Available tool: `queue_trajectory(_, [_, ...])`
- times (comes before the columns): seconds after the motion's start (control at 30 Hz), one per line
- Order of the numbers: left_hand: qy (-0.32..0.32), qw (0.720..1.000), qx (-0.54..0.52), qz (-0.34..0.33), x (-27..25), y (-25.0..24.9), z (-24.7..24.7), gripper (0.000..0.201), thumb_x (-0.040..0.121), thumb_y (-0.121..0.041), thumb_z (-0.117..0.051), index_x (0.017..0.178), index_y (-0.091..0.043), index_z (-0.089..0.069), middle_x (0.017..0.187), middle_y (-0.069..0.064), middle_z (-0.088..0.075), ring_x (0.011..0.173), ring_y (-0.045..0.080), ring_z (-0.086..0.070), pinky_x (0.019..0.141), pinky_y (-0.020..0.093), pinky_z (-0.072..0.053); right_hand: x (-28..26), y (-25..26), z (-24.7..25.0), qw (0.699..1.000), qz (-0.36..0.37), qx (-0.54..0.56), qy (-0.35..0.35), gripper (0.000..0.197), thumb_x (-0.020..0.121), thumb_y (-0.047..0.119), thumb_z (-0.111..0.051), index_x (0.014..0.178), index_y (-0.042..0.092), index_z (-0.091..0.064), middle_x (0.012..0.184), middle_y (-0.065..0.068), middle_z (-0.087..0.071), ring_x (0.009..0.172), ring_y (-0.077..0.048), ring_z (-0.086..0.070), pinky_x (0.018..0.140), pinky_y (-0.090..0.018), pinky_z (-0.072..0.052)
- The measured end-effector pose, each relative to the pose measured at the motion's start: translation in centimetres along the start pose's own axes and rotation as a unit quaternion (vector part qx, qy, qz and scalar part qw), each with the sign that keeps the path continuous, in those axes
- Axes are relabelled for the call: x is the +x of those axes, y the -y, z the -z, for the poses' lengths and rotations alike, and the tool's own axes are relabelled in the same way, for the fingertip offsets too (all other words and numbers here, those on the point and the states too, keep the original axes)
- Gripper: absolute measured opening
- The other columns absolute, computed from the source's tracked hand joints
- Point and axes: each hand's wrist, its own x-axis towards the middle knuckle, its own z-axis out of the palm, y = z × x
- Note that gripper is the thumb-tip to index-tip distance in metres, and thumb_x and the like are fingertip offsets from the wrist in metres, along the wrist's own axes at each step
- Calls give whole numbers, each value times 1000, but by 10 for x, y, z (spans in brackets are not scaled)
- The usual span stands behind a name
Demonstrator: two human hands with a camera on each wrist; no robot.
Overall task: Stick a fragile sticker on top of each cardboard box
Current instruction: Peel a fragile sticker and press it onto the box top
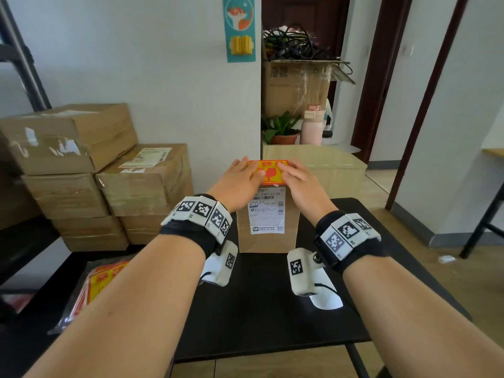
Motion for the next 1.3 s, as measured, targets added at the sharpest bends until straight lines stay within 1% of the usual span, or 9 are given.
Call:
queue_trajectory(0.13, [-9,998,-58,36,3,1,-1,66,102,-48,-27,155,-14,-10,162,11,-2,148,25,-14,118,36,-15,-3,5,4,999,-13,-35,20,41,104,26,-39,144,21,-46,157,2,-25,143,-14,-25,102,-17,-24])
queue_trajectory(0.27, [-14,989,-130,69,0,6,2,79,98,-57,-30,154,-13,3,155,14,-29,132,30,-45,108,43,-38,-12,5,11,996,-36,-76,14,57,102,44,-37,151,17,-26,155,-6,-31,144,-25,-27,112,-37,-26])
queue_trajectory(0.4, [-17,966,-225,128,-12,6,8,56,101,-49,-29,143,-11,-30,130,14,-56,103,28,-62,84,45,-57,-23,-6,15,994,-97,-49,4,73,95,64,-31,153,21,-21,154,-8,-36,140,-29,-36,115,-48,-29])
queue_trajectory(0.5, [0,962,-256,99,-20,0,6,30,103,-42,-34,118,-19,-47,113,6,-63,91,19,-62,77,39,-59,-21,-9,15,994,-111,-11,-13,83,81,75,-36,146,24,-32,141,-5,-51,129,-26,-49,107,-54,-39])
queue_trajectory(0.67, [-59,976,-200,64,-22,2,-8,47,99,-54,-32,130,-21,-41,116,2,-63,98,22,-64,79,46,-58,-17,-5,14,993,-117,22,-13,53,93,51,-47,138,23,-45,119,0,-64,110,-19,-60,100,-50,-46])
queue_trajectory(0.77, [-74,974,-203,62,-22,4,-14,52,96,-60,-30,132,-24,-38,119,2,-63,104,25,-63,87,51,-53,-17,-5,13,992,-126,28,-14,58,90,55,-47,138,24,-43,121,0,-63,111,-21,-59,101,-51,-45])
queue_trajectory(0.97, [-108,938,-310,113,-7,-6,-18,81,74,-75,-26,126,-17,-47,117,6,-65,104,25,-64,93,49,-51,-19,-14,24,988,-139,47,-53,46,96,50,-49,127,17,-40,102,7,-60,103,-15,-57,90,-36,-44])
queue_trajectory(1.07, [-95,934,-328,103,2,-25,-18,67,79,-69,-32,116,-16,-52,100,5,-70,91,22,-68,88,47,-54,-16,-12,39,989,-119,14,-84,48,98,45,-49,133,14,-43,109,4,-57,99,-15,-54,85,-33,-42])
queue_trajectory(1.3, [-55,939,-328,86,31,-75,-39,54,88,-55,-38,120,-14,-51,109,9,-67,97,27,-66,88,47,-55,2,-31,87,979,-117,-72,-150,42,97,47,-47,122,14,-55,107,0,-60,94,-18,-54,78,-30,-38])
